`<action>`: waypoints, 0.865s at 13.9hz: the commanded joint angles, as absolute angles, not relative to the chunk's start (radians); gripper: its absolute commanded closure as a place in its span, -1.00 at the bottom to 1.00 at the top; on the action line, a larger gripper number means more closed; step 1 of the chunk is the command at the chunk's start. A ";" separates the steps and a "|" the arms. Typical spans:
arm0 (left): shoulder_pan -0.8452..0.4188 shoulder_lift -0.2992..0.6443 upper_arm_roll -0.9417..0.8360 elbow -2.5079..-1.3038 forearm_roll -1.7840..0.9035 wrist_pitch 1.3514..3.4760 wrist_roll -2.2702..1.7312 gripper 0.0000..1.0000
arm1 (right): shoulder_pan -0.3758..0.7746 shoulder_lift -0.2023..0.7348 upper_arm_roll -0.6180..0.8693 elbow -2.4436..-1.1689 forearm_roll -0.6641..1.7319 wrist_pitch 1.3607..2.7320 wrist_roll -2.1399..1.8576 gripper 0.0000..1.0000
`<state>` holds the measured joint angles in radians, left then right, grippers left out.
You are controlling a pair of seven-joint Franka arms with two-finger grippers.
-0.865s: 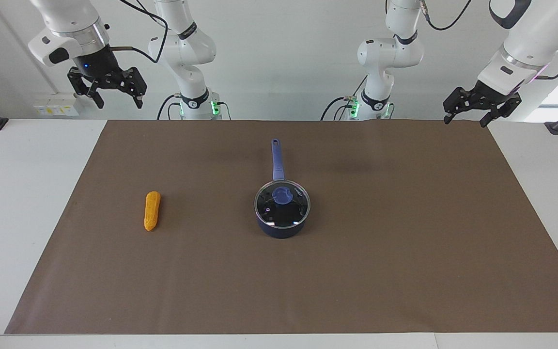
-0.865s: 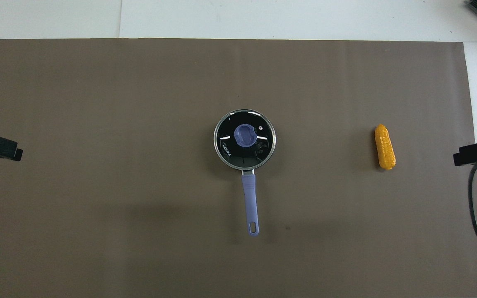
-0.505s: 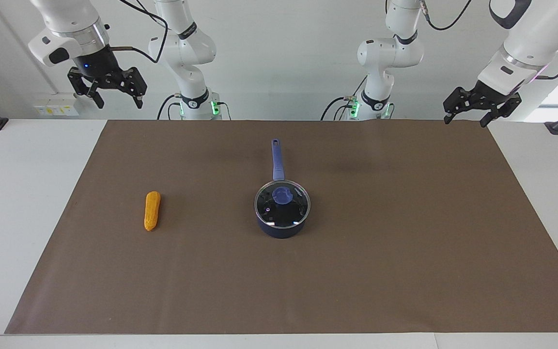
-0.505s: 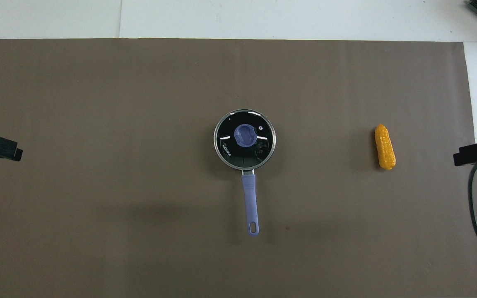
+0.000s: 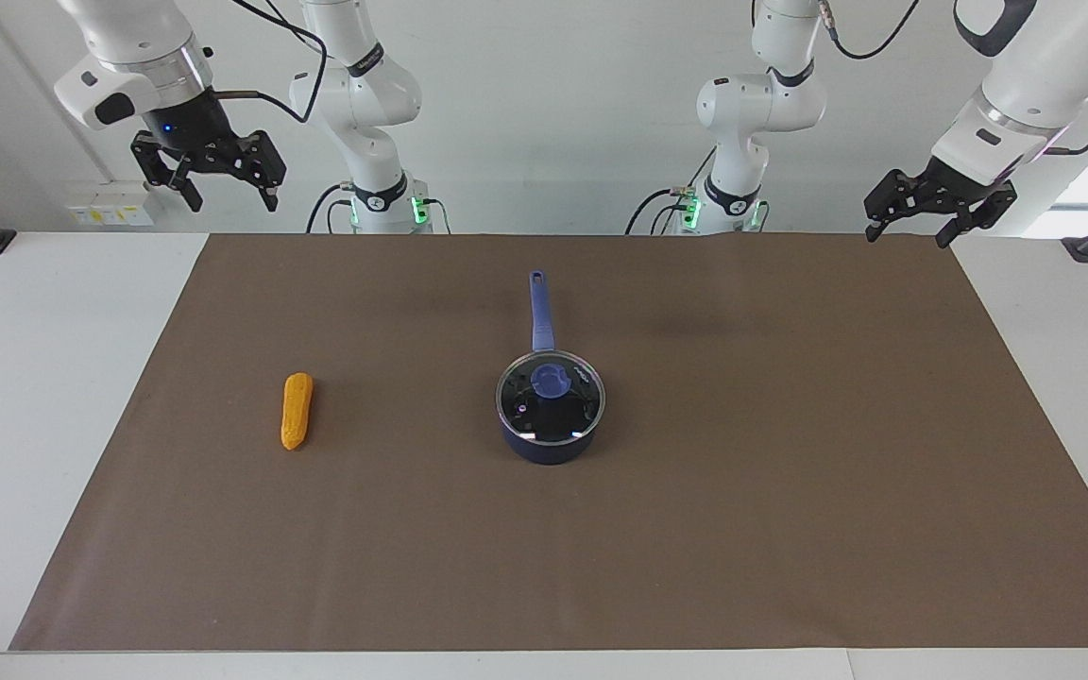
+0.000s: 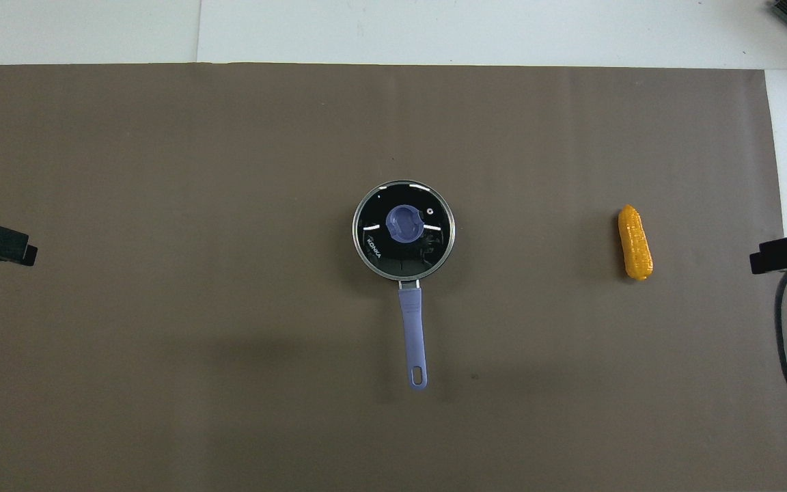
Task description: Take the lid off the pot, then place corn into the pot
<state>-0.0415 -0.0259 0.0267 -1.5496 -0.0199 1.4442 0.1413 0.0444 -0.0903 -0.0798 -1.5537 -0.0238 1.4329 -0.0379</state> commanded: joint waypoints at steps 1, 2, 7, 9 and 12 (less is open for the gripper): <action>-0.034 -0.026 0.018 -1.539 -0.012 1.431 0.141 -1.00 | 0.029 -0.104 -0.078 -1.560 -0.026 1.430 -0.077 -1.00; -0.037 -0.026 0.018 -1.539 -0.012 1.433 0.141 -1.00 | 0.031 -0.119 -0.075 -1.580 -0.025 1.427 -0.068 -1.00; -0.046 -0.028 0.005 -1.545 -0.014 1.439 0.140 -1.00 | 0.028 -0.121 -0.077 -1.638 -0.017 1.523 -0.072 -1.00; -0.083 -0.023 0.005 -1.546 -0.014 1.443 0.134 -1.00 | 0.026 -0.110 -0.077 -1.670 -0.017 1.546 -0.072 -1.00; -0.127 -0.015 0.005 -1.555 -0.015 1.474 0.126 -1.00 | 0.017 -0.112 -0.078 -1.719 -0.015 1.629 -0.077 -1.00</action>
